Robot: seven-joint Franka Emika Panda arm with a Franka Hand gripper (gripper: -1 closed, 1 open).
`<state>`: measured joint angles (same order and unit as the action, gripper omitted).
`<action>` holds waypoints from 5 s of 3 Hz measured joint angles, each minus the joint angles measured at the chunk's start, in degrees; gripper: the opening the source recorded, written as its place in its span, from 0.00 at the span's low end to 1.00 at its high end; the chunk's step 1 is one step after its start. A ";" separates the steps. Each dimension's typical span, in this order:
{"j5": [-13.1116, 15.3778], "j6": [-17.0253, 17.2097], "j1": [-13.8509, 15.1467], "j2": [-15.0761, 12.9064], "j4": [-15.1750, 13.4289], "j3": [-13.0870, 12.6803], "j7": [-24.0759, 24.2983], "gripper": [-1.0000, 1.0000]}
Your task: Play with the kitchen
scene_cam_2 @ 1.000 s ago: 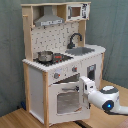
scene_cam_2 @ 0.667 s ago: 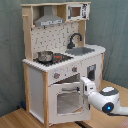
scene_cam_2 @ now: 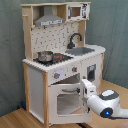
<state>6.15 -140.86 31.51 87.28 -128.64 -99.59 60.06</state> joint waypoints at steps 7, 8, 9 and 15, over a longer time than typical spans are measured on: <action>9.06 15.20 -2.73 -2.28 10.80 -0.59 -0.69 1.00; 9.05 15.20 -2.74 -2.75 12.59 2.01 -7.91 1.00; 8.99 15.24 -2.73 -3.13 13.52 4.49 -15.47 1.00; 8.14 20.28 -2.75 -6.95 13.40 17.15 -53.59 1.00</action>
<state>14.29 -120.58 28.76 80.33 -115.23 -82.44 6.46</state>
